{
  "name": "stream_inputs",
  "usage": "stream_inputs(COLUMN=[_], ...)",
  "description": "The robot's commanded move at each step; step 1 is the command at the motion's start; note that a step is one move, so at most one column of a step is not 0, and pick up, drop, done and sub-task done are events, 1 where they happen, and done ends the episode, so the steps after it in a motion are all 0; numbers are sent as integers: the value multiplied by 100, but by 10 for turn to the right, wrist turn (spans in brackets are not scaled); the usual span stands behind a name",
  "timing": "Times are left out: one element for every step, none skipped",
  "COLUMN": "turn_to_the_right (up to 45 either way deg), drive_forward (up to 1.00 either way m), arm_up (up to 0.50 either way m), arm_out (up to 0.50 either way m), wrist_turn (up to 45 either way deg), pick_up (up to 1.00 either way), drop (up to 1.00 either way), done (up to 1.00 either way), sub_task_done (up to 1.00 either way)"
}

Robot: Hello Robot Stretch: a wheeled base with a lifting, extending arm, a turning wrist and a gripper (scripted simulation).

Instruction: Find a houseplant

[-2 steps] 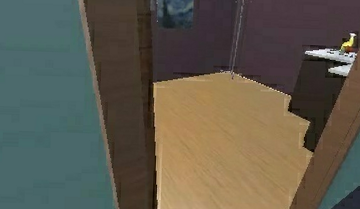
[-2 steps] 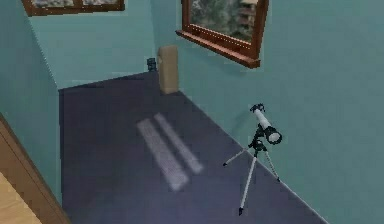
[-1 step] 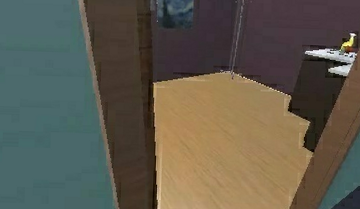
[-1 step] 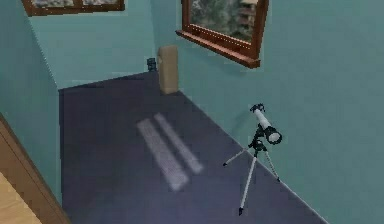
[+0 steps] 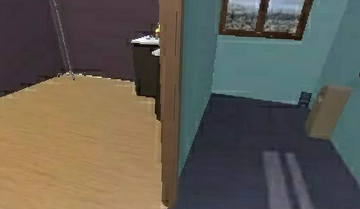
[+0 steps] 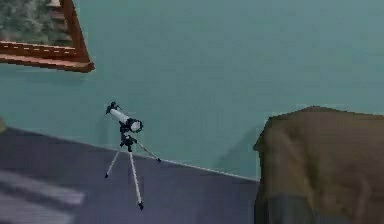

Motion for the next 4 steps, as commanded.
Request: stream_inputs(turn_to_the_right=[270, 0, -450, -420], drive_forward=[0, 30, 0, 0], arm_up=[0, 0, 0, 0], arm_out=[0, 0, 0, 0], wrist_turn=[0, 0, 0, 0], pick_up=[0, 0, 0, 0], drop=[0, 0, 0, 0], done=[0, 0, 0, 0], sub_task_done=[0, 0, 0, 0])
